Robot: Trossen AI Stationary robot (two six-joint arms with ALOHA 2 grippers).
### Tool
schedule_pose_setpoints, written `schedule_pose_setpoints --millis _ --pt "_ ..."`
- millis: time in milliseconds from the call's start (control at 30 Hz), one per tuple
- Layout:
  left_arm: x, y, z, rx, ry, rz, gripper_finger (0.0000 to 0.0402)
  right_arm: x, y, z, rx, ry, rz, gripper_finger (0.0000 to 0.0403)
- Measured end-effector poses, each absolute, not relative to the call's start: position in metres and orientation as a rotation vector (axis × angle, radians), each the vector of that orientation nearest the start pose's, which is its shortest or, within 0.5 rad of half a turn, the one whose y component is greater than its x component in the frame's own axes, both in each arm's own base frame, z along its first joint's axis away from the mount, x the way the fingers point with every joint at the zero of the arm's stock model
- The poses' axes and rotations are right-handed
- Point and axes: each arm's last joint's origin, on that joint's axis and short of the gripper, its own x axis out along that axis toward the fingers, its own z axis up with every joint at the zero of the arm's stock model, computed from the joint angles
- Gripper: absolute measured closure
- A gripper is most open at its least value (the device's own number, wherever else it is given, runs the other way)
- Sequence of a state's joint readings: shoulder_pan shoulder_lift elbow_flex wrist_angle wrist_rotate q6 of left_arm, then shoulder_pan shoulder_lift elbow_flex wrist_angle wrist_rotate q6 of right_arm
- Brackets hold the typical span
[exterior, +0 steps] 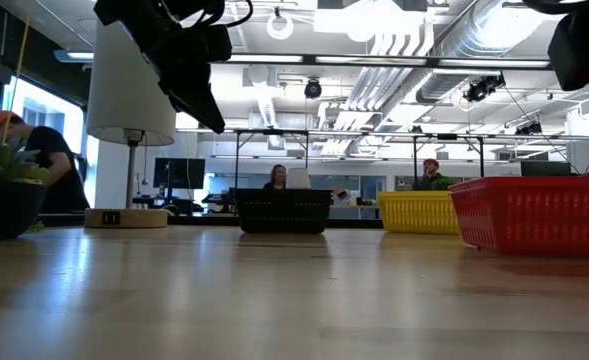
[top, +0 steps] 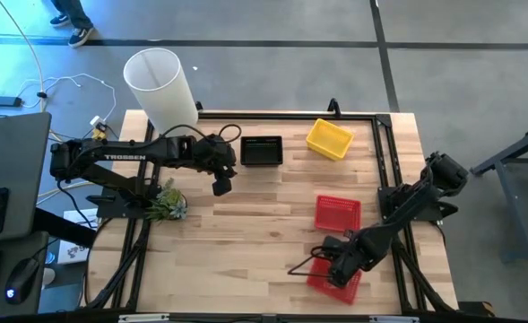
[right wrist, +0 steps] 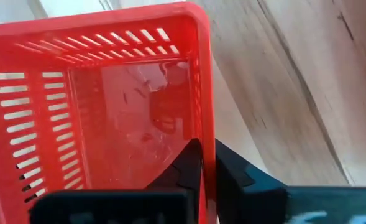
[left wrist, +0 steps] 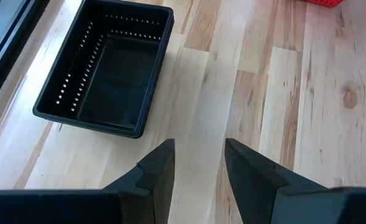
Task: Stack baskets by color
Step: Stack the bottom red bin on top of the top red bin
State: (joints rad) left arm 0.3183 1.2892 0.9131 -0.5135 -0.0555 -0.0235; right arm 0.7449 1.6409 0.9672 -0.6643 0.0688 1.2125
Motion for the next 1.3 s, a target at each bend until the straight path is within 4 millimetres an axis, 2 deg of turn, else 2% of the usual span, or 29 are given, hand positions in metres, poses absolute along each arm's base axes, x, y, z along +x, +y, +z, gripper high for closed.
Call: schedule_pose_setpoints --millis 233,533,1000,1300 --pt "0.244 0.082 0.248 -0.139 0.881 0.359 0.0273 0.214 0.19 0.176 0.47 1.328 -0.219 0.04" --pt "0.244 0.082 0.248 -0.139 0.88 0.359 0.0273 0.2 0.168 0.213 0.406 1.207 -0.228 0.0402" --pt "0.244 0.082 0.248 -0.138 0.88 0.359 0.0273 0.172 0.091 0.269 0.209 1.127 -0.248 0.0403" --pt "0.244 0.082 0.248 -0.138 0.88 0.359 0.0273 0.16 0.046 0.284 0.085 1.127 -0.26 0.0403"
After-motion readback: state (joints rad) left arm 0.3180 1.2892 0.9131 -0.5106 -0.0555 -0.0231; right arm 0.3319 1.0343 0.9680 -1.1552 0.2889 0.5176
